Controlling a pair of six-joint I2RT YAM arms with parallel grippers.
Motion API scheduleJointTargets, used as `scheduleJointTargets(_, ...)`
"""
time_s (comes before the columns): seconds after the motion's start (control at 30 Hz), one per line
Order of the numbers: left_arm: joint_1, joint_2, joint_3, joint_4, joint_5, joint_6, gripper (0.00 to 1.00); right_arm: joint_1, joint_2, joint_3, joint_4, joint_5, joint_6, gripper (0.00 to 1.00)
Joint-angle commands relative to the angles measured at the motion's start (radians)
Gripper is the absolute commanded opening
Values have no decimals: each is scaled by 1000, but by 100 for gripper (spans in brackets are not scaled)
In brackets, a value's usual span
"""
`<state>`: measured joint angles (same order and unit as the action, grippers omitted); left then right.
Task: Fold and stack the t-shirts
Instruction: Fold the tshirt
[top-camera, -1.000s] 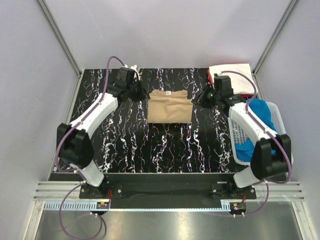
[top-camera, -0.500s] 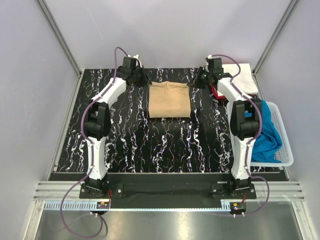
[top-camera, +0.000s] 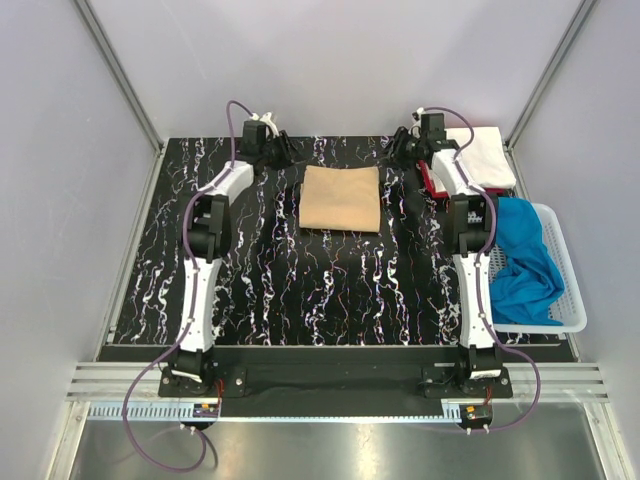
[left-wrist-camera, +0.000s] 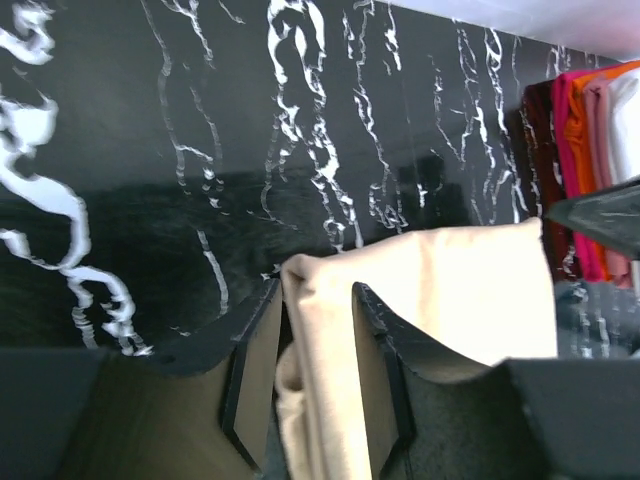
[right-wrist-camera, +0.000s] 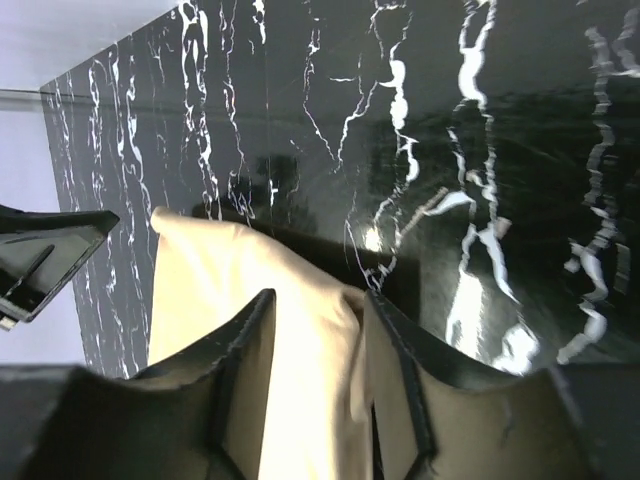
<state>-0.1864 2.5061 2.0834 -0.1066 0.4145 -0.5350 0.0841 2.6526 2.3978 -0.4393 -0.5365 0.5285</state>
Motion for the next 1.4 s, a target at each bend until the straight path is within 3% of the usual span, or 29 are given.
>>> scheduleJointTargets(0.0, 7, -144, -51, 65, -23, 89, 39, -26, -60, 74, -94, -29, -81, 49)
scheduleJointTargets(0.2, -7, -223, -163, -73, 16, 121, 38, -26, -175, -126, -95, -74, -137, 48)
scheduleJointTargets(0.33, -22, -326, -290, -71, 78, 139, 30, -23, -241, -216, -96, -125, -134, 33)
scheduleJointTargets(0.57, -88, -477, -492, -3, 153, 116, 30, 8, -370, -405, -84, -204, -119, 16)
scheduleJointTargets(0.7, -104, -529, -687, 151, 127, 37, 29, 26, -385, -534, -29, -238, -116, 14)
scheduleJointTargets(1.0, -133, -490, -841, 182, -40, 49, 27, 22, -278, -494, -24, -160, -113, 9)
scheduleJointTargets(1.37, -134, -559, -839, 170, -16, -19, 27, 6, -252, -411, -39, -154, -79, 9)
